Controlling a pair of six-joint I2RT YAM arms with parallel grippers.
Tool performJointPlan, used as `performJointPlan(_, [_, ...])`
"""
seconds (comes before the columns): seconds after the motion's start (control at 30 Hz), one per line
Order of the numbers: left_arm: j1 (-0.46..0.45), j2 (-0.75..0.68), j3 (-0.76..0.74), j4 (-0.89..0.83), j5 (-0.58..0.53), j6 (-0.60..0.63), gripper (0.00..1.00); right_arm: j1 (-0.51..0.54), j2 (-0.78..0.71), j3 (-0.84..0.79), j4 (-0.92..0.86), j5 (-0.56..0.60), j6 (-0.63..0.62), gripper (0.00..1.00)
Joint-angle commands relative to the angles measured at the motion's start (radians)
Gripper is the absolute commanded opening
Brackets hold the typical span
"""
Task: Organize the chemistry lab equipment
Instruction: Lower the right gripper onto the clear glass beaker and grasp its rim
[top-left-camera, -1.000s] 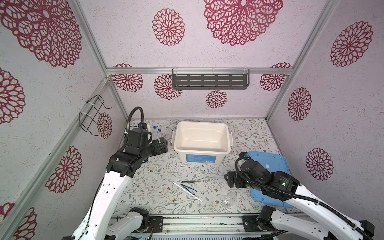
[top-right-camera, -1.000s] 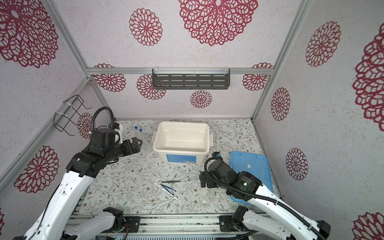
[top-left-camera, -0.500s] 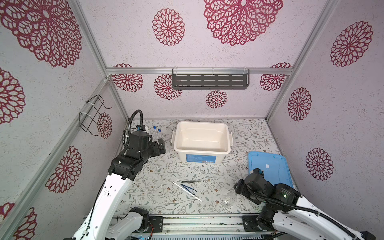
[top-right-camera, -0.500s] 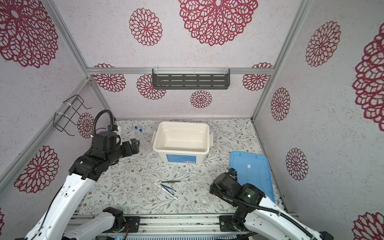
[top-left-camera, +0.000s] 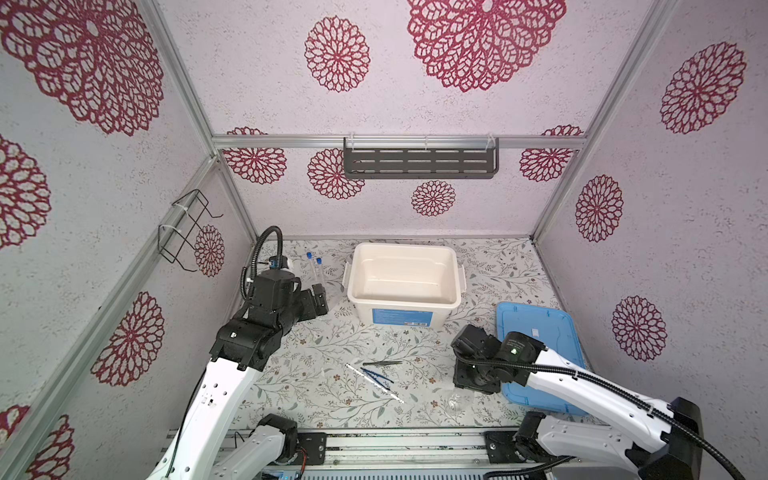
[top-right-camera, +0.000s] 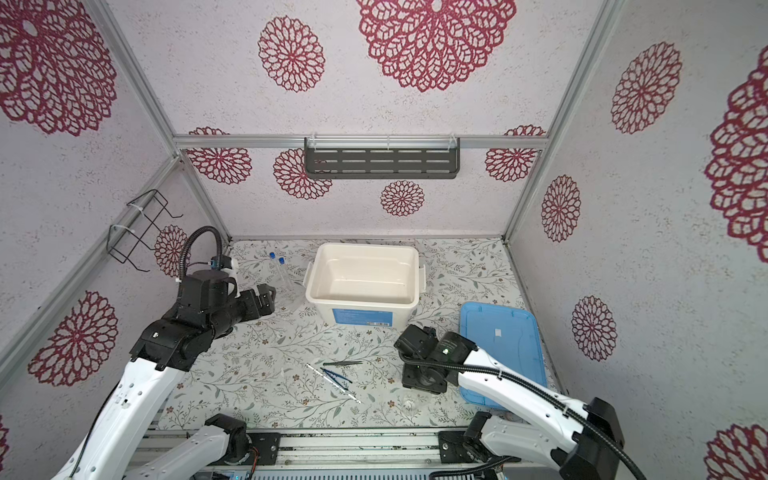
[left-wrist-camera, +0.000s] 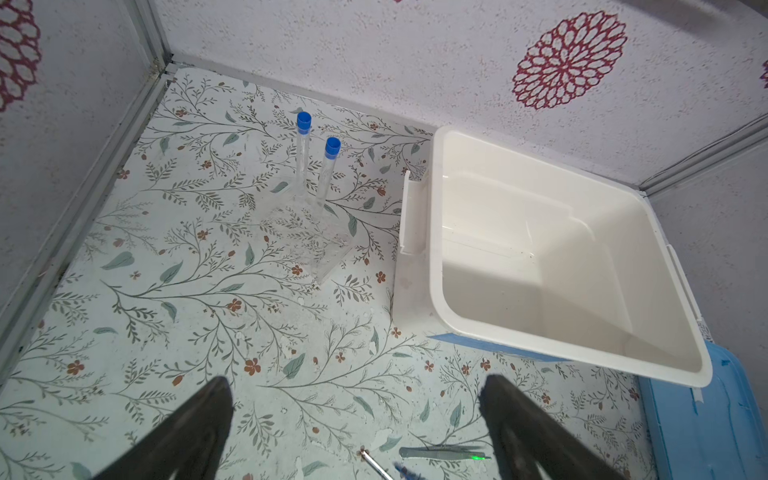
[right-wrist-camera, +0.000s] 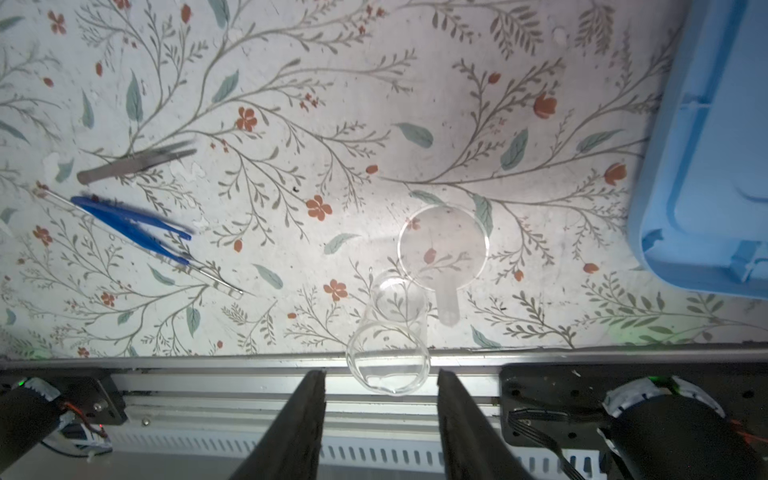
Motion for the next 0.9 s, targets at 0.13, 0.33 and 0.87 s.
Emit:
performJointPlan(0.13, [0.001, 0.027, 0.001, 0.022, 0.033, -0.009, 0.97, 0.019, -0.063, -0.192, 0.104, -0.125, 0.025, 0.40])
performJointPlan(0.33, [0.001, 0.033, 0.001, 0.019, 0.031, -0.009, 0.97, 0.019, -0.004, -0.236, 0.221, -0.178, 0.002, 0.39])
performJointPlan(0.87, [0.001, 0.022, 0.016, 0.014, 0.033, -0.014, 0.97, 0.028, 0.025, -0.162, 0.228, -0.183, -0.035, 0.00])
